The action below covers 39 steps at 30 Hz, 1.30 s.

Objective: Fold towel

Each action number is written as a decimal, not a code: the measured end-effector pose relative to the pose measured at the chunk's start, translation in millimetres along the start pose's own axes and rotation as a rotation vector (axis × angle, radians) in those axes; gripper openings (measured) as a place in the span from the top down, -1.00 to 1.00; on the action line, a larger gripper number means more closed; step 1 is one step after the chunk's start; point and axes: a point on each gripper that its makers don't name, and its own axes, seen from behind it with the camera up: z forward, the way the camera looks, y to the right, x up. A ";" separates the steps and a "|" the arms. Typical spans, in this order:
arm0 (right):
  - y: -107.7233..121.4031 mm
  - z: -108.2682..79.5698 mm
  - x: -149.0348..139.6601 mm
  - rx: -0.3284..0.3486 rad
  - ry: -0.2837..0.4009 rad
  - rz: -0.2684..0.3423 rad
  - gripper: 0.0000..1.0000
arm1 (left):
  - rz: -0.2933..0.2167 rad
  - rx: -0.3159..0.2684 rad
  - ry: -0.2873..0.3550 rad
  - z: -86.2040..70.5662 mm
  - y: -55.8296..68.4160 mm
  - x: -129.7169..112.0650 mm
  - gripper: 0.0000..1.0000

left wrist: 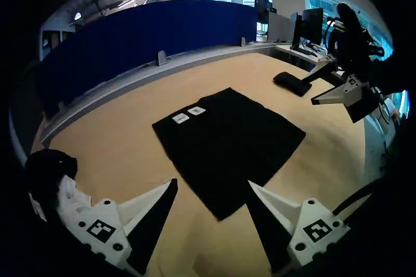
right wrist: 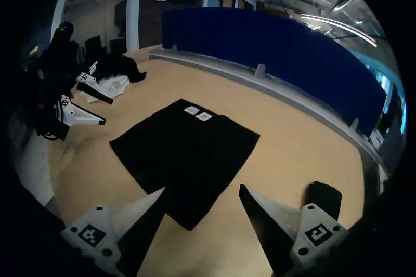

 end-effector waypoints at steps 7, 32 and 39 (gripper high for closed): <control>-9.3 17.3 -33.6 0.029 -0.061 -0.004 -1.00 | 0.005 -0.033 -0.071 16.9 5.1 -32.5 -0.80; -25.4 43.4 -100.1 0.076 -0.188 0.021 -0.94 | 0.039 -0.120 -0.192 39.5 22.9 -72.0 -0.79; -26.1 45.2 -102.5 0.075 -0.182 0.035 -0.68 | 0.054 -0.109 -0.191 39.5 23.7 -73.3 -0.79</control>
